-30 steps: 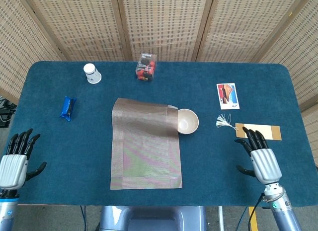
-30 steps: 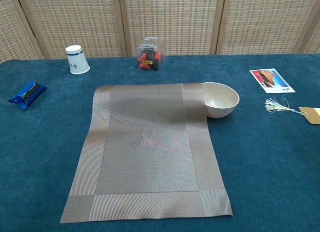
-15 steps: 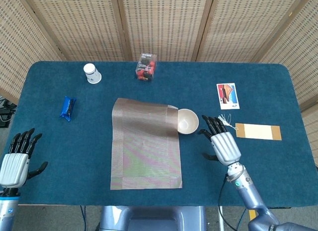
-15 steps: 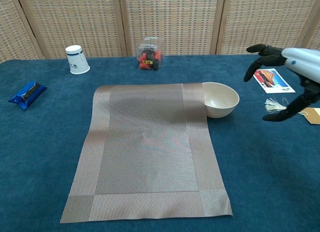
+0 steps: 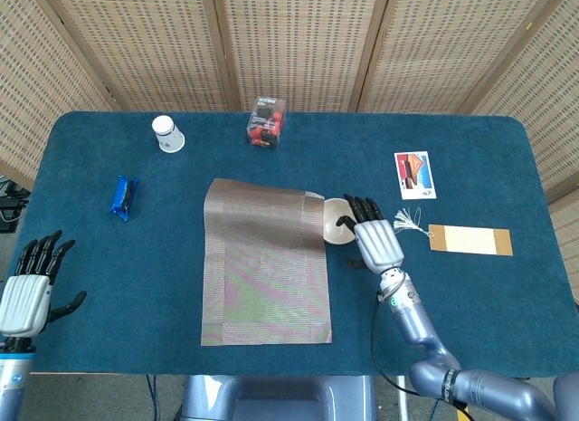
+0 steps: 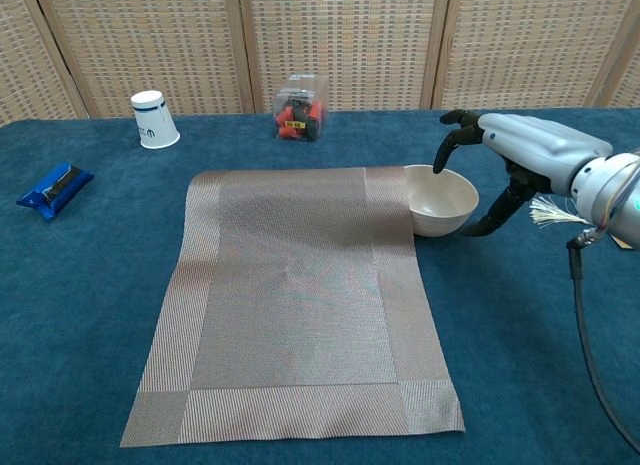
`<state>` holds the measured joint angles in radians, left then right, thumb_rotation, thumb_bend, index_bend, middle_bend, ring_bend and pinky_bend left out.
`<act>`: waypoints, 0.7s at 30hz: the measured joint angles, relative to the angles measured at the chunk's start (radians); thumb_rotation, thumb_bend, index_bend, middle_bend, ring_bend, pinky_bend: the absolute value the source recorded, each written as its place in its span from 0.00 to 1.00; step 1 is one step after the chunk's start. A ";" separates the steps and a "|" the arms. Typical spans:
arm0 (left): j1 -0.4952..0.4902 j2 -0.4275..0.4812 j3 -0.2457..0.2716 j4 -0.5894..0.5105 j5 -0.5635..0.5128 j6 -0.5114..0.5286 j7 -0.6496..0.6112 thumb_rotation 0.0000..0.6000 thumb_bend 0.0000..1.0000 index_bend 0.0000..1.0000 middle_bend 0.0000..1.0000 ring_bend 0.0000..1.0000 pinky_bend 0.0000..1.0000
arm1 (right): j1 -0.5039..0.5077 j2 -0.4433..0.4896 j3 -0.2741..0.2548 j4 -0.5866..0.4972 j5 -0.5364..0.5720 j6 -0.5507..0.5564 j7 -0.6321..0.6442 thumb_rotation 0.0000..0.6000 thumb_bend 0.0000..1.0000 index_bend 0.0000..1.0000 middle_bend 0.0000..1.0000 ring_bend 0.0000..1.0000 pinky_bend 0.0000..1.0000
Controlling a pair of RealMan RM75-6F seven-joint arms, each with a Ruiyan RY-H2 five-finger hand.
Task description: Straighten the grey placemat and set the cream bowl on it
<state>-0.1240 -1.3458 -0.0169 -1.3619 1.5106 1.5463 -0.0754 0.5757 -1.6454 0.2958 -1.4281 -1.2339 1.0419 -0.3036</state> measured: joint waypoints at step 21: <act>-0.005 0.004 -0.010 -0.005 0.001 -0.038 -0.024 1.00 0.21 0.12 0.00 0.00 0.00 | 0.057 -0.112 -0.023 0.241 0.043 -0.035 0.074 1.00 0.24 0.47 0.00 0.00 0.00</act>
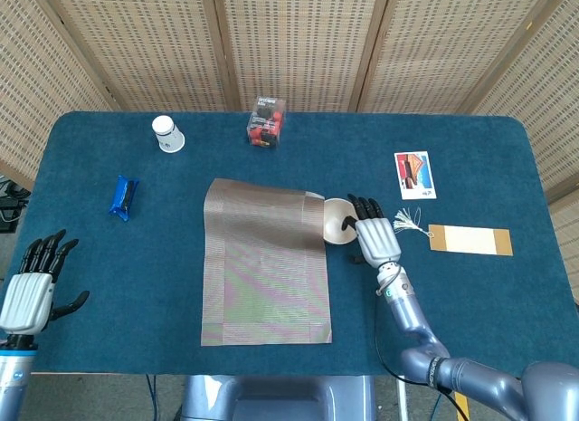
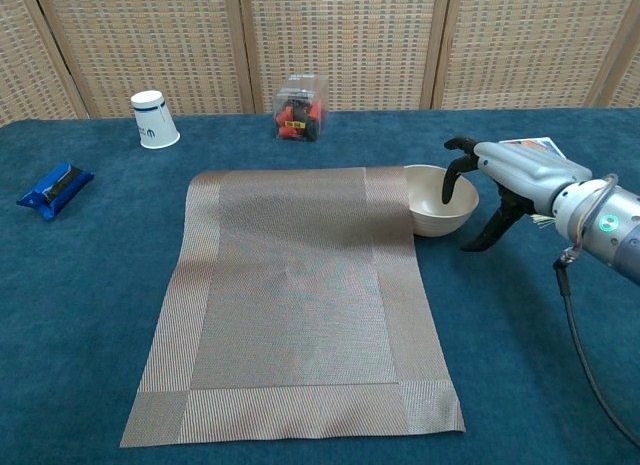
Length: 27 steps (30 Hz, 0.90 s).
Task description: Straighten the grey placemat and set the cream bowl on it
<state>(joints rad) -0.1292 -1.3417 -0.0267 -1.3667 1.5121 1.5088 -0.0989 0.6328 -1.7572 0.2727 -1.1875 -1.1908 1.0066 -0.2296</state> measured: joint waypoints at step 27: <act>-0.001 -0.010 -0.009 0.009 0.010 -0.004 -0.014 1.00 0.22 0.14 0.00 0.00 0.00 | 0.025 -0.081 -0.019 0.166 -0.017 -0.003 0.104 1.00 0.55 0.70 0.09 0.00 0.00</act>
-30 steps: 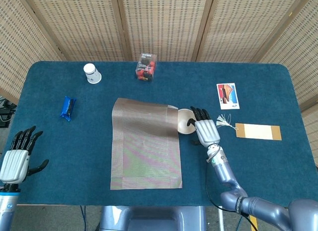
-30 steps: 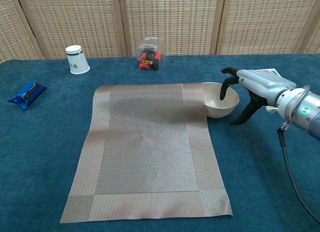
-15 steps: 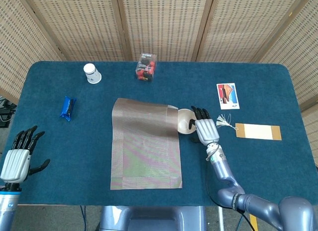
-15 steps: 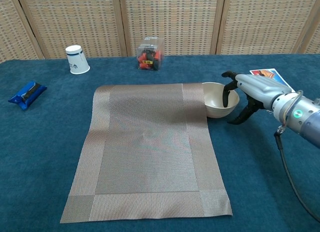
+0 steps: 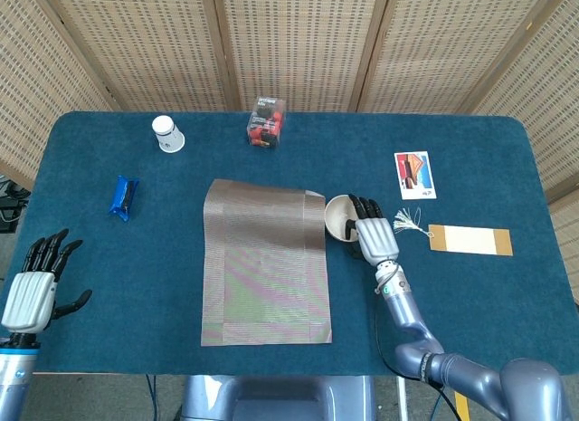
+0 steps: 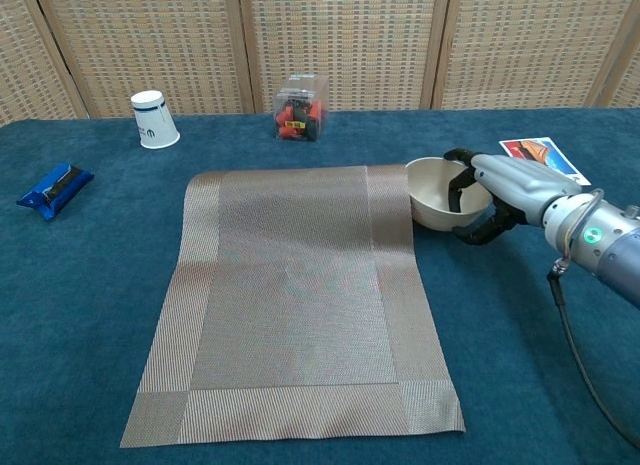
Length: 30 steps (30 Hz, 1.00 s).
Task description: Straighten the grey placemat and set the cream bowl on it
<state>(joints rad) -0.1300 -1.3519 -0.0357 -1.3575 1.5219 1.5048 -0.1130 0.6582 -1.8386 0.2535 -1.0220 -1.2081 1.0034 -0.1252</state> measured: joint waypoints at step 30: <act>0.010 0.001 0.001 -0.013 0.014 0.016 0.009 1.00 0.22 0.14 0.00 0.00 0.00 | -0.057 0.169 0.105 -0.012 0.129 0.064 -0.060 1.00 0.52 0.71 0.08 0.00 0.00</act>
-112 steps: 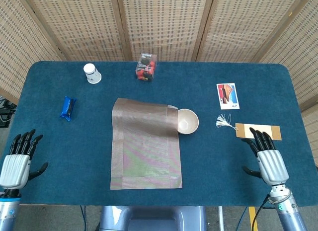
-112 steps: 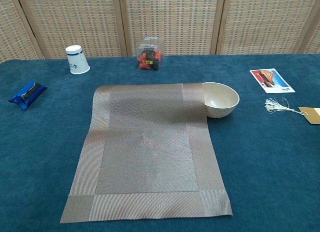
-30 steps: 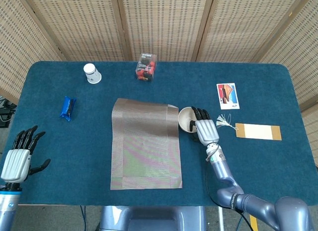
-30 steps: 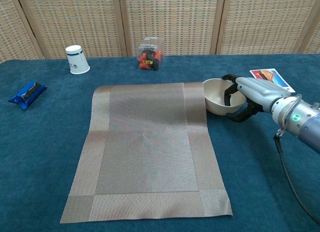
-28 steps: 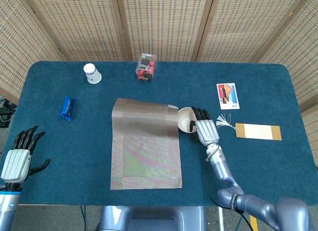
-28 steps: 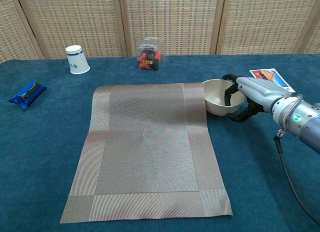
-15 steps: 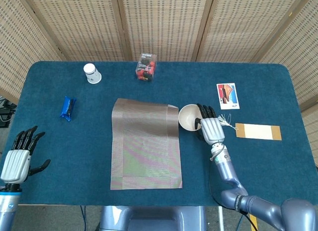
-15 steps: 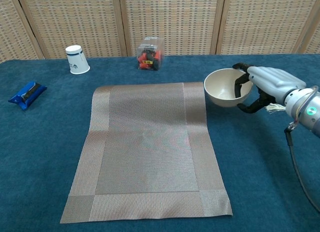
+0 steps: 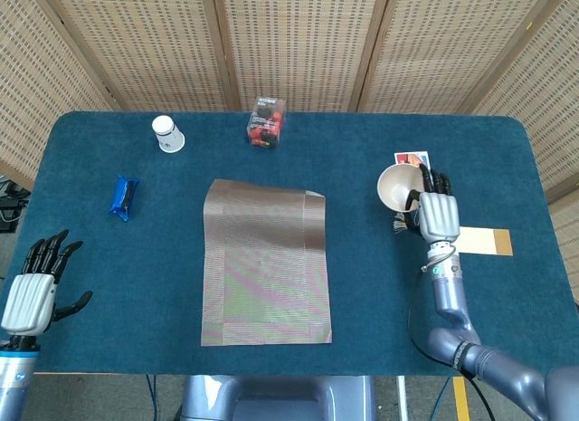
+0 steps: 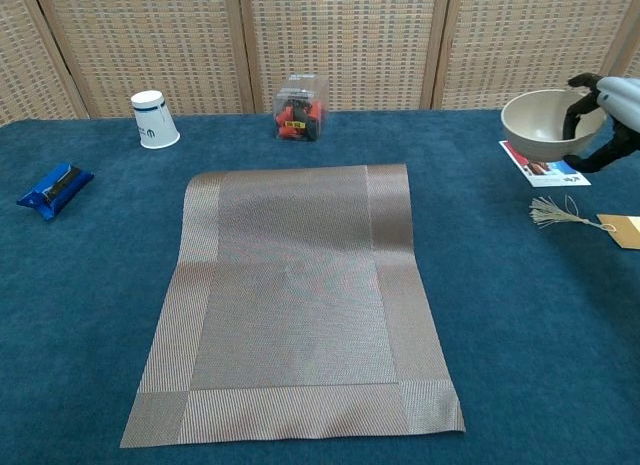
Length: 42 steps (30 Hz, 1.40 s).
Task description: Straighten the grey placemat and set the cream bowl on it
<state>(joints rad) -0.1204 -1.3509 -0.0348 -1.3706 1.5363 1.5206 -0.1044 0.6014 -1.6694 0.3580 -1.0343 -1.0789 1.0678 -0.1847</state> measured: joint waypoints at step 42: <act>0.007 -0.004 0.005 -0.004 0.024 0.021 0.012 1.00 0.22 0.14 0.00 0.00 0.00 | -0.063 0.033 -0.066 -0.060 0.031 0.037 -0.094 1.00 0.04 0.20 0.00 0.00 0.00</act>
<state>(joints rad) -0.1138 -1.3551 -0.0302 -1.3746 1.5605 1.5416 -0.0927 0.5386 -1.6363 0.2923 -1.0943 -1.0479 1.1049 -0.2788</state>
